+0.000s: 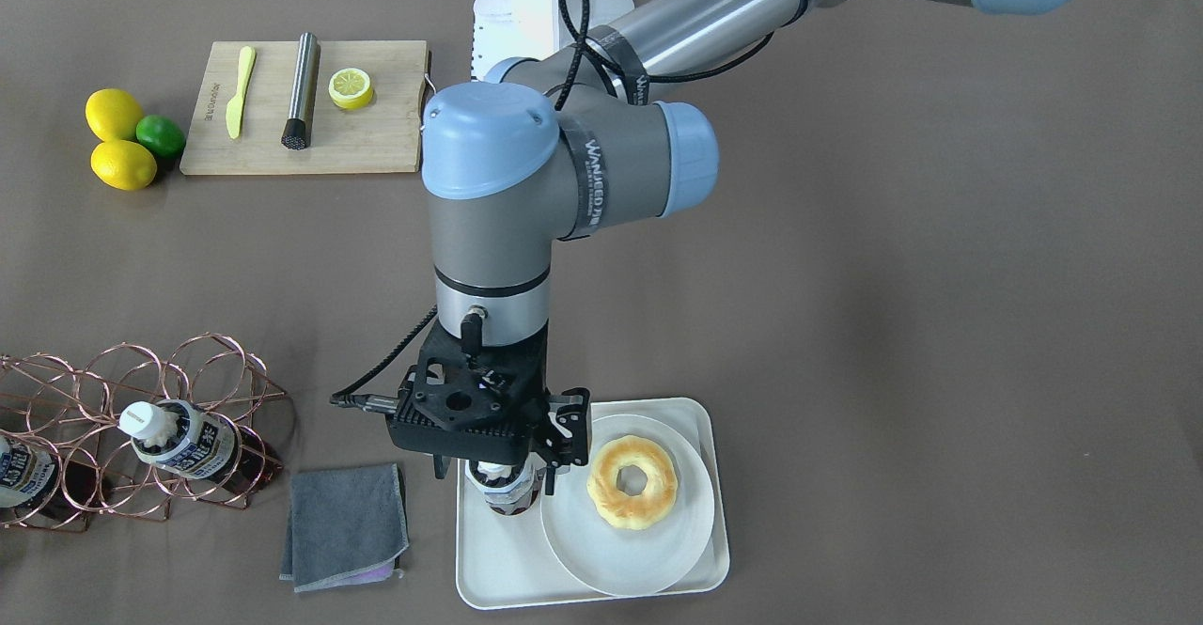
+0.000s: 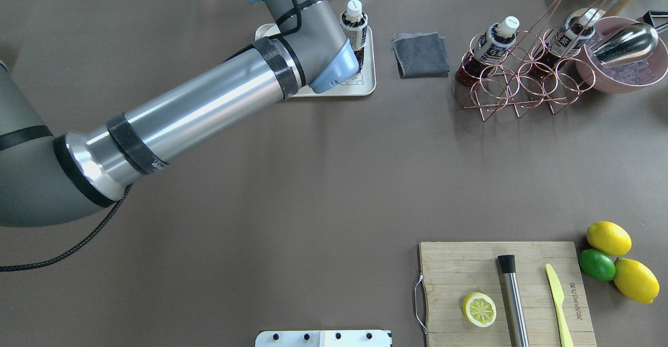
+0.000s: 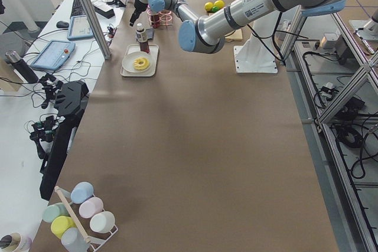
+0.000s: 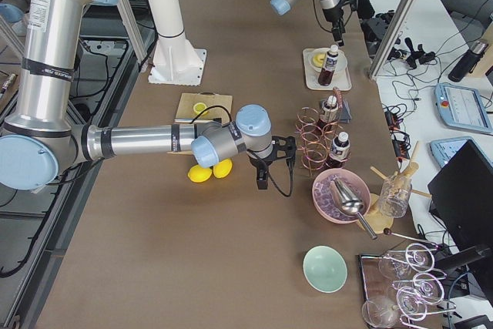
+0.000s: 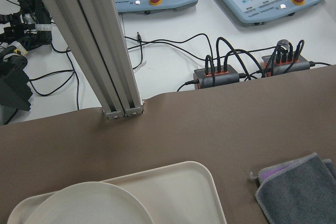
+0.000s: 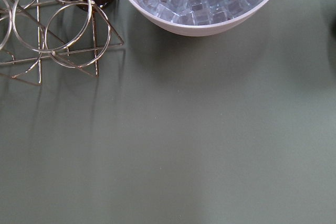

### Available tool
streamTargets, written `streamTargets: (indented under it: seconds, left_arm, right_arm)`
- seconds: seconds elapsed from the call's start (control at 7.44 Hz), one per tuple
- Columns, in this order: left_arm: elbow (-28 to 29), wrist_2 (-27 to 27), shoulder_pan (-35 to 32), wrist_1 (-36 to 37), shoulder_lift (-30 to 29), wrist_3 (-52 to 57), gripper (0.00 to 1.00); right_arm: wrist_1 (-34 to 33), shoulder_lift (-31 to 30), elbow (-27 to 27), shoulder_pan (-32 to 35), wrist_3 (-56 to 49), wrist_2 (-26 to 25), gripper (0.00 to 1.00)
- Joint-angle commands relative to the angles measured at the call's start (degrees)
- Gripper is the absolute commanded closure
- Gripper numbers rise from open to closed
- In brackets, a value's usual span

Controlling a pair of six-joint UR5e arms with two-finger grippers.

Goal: Place tea on tray

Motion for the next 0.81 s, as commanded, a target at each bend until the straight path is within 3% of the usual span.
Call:
streamTargets:
  seconds: [0.0, 0.27, 0.4, 0.54, 0.67]
  left_arm:
    - [-14.7, -14.4, -8.2, 4.3, 10.0, 2.8, 0.02]
    - [-33.7, -21.9, -13.9, 8.1, 27.1, 6.8, 0.02]
    - [-39.7, -24.4, -17.0, 9.6, 35.3, 14.3, 0.02]
    - [-41.9, -27.5, -21.4, 12.0, 41.2, 24.3, 0.02]
    - [-42.7, -30.9, -26.0, 12.6, 47.7, 35.1, 0.02]
  right_arm:
    - [0.0, -0.6, -0.1, 0.5, 0.0, 0.0, 0.00]
    - [0.0, -4.0, -0.1, 2.8, -1.8, -0.7, 0.00]
    - [-0.8, -5.2, -0.4, 4.9, -6.5, -0.8, 0.00]
    - [-4.4, -5.3, -1.1, 7.1, -10.3, -0.9, 0.00]
    - [-9.8, -5.1, -1.1, 7.8, -18.2, -4.9, 0.00]
